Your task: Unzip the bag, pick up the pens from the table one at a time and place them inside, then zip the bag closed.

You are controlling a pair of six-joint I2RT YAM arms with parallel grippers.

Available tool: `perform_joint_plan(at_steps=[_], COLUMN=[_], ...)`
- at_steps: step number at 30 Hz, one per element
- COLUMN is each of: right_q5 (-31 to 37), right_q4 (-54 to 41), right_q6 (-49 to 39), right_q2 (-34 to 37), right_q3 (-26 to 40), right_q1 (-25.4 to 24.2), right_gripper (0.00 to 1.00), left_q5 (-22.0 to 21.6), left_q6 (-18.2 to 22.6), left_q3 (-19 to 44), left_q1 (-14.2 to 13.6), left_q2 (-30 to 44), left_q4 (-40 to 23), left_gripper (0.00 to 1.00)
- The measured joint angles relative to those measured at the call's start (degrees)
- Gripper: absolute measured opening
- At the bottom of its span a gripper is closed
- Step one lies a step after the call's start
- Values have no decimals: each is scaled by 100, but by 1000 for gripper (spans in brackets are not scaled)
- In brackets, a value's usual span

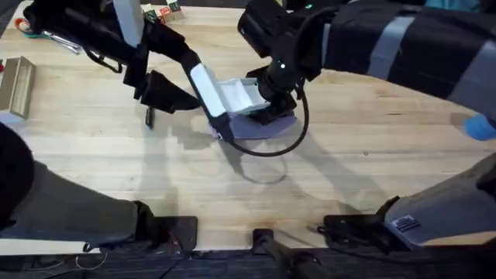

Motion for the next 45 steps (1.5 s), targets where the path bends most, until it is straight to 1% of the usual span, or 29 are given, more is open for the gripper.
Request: perform_joint_plan(at_steps=[9, 10, 11, 16, 17, 19, 22, 25, 30, 33, 35, 38, 41, 45], right_q5=[-191, -204, -222, -243, -245, -248, -248, -248, -248, -250, -271, -343, -407, -446], right_q4=[0, 1, 5, 0, -3, -5, -7, -7, -16, -2, 9, 11, 15, 17], right_q6=[135, 167, 205, 256, 259, 267, 297, 370, 657, 887, 1039, 1348, 1691, 2092], right_q2=[4, 4, 4, 4, 4, 4, 6, 4, -141, -344, -504, -777, -962, -1107], right_q3=[-7, -7, -7, -29, -36, -39, -39, -39, -58, -68, -68, -68, -68, -68], right_q1=[216, 220, 219, 218, 218, 218, 218, 218, 218, 220, 220, 238, 261, 264], right_gripper=[32, 60, 163, 876, 966, 992, 994, 994, 995, 996, 996, 996, 996, 996], left_q5=[0, 0, 0, 0, 0, -5, -81, -137, -238, -384, -542, -981, -1539, -2378], left_q6=[0, 0, 0, 0, 0, 0, 2, 0, -8, -222, -473, -1098, -1913, -3211], left_q3=[0, 0, 0, 0, 0, 0, 0, 0, 0, 0, 0, 0, 0, 0], left_q1=[0, 0, 0, 0, 0, 2, 28, 162, 626, 936, 1096, 1241, 1231, 1189], left_q2=[0, -2, -2, -2, -2, -2, -2, -2, -2, -2, -2, -2, -2, -2], left_q4=[2, 2, 4, 6, 4, 4, 0, -17, -24, -22, -22, -15, 17, 190], left_gripper=[995, 995, 995, 995, 995, 995, 995, 995, 995, 996, 997, 998, 998, 996])
